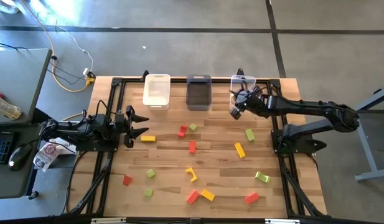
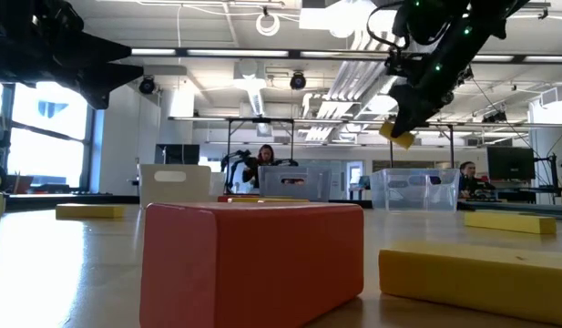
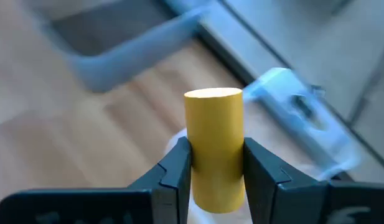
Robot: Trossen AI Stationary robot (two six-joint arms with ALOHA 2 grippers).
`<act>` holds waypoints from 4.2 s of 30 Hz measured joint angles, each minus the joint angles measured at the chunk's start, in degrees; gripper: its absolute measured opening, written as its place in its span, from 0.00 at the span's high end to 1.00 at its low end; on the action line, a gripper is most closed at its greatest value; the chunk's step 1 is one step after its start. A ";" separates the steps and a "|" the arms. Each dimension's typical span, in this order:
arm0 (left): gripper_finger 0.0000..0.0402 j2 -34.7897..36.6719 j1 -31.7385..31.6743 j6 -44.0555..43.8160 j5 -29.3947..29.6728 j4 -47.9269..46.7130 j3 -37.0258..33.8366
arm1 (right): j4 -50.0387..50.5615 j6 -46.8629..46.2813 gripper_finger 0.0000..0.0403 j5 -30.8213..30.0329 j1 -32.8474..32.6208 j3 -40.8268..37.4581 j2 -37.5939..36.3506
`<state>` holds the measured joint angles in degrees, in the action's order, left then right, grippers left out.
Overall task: Sort & place blocks by color
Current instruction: Put the yellow block into the transparent bin, then put the green block into the white bin
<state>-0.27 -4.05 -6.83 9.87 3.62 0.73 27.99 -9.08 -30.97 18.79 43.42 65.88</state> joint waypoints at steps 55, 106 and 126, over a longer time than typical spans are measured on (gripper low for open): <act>0.47 0.00 0.02 -0.47 0.33 0.52 0.00 | 0.42 -8.98 0.70 21.02 23.97 0.02 15.96; 0.47 -32.98 0.04 7.94 2.27 -22.40 25.25 | 2.44 -7.39 0.67 21.97 23.97 0.02 15.90; 0.47 -32.96 0.04 6.45 -0.63 -22.52 25.25 | 11.89 -5.80 0.49 20.12 23.01 10.70 15.90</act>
<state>-33.23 -4.01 -0.38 9.24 -18.90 25.98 39.87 -14.89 -10.85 41.81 54.12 81.78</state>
